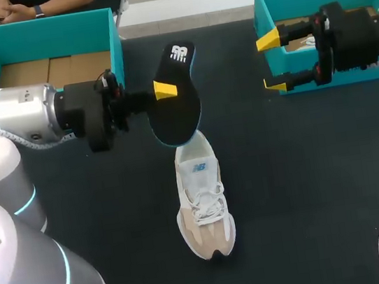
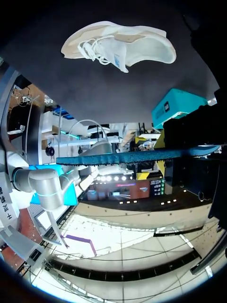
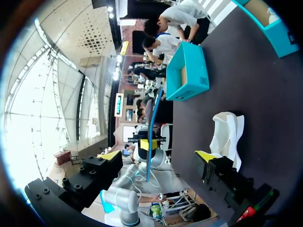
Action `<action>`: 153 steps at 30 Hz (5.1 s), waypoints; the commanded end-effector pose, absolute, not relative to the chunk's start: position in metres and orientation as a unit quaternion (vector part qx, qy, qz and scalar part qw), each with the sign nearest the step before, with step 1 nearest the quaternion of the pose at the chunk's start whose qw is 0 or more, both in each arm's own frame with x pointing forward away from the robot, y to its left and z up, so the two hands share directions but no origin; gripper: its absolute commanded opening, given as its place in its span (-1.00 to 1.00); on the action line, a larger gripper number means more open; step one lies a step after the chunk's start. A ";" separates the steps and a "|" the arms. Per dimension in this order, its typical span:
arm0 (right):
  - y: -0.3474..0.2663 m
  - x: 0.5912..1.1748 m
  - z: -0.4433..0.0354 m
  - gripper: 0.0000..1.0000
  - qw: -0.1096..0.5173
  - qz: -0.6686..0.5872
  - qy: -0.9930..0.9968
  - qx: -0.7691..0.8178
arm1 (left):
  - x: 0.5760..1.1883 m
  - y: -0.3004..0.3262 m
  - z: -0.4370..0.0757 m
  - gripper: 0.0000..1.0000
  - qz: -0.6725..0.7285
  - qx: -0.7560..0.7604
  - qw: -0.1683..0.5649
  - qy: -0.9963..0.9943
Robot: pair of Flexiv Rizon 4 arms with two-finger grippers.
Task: Take the shoe out of the shoebox, open the shoe tongue, remove and reinsert the insole, then place the shoe into the shoebox
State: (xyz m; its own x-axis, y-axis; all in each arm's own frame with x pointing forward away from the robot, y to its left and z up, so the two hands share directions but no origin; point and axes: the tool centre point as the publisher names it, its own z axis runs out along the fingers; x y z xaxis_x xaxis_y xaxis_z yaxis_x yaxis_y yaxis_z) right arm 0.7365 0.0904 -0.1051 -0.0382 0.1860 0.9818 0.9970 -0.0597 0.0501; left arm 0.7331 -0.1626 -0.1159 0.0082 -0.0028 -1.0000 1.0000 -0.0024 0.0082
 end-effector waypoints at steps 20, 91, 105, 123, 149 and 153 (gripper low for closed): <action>0.092 0.737 -0.105 1.00 0.424 -0.478 -0.539 -0.549 | 0.736 -0.169 -0.109 -1.00 -0.720 -0.108 -0.213 0.652; 0.092 0.737 -0.105 1.00 0.424 -0.478 -0.539 -0.549 | 0.751 -0.173 -0.122 -1.00 -0.542 -0.405 -0.531 0.510; 0.104 0.724 -0.095 1.00 0.375 -0.413 -0.557 -0.616 | 0.780 -0.181 -0.153 -1.00 -0.526 -0.384 -0.527 0.545; 0.123 0.713 -0.081 1.00 0.264 -0.346 -0.610 -0.662 | 0.764 -0.190 -0.160 -1.00 -0.508 -0.395 -0.545 0.537; 0.198 0.727 -0.073 1.00 -0.041 -0.043 -0.723 -0.688 | 0.752 -0.188 -0.162 -1.00 -0.492 -0.405 -0.554 0.535; 0.205 0.724 -0.070 1.00 -0.068 0.010 -0.702 -0.709 | 0.752 -0.188 -0.162 -1.00 -0.492 -0.405 -0.554 0.535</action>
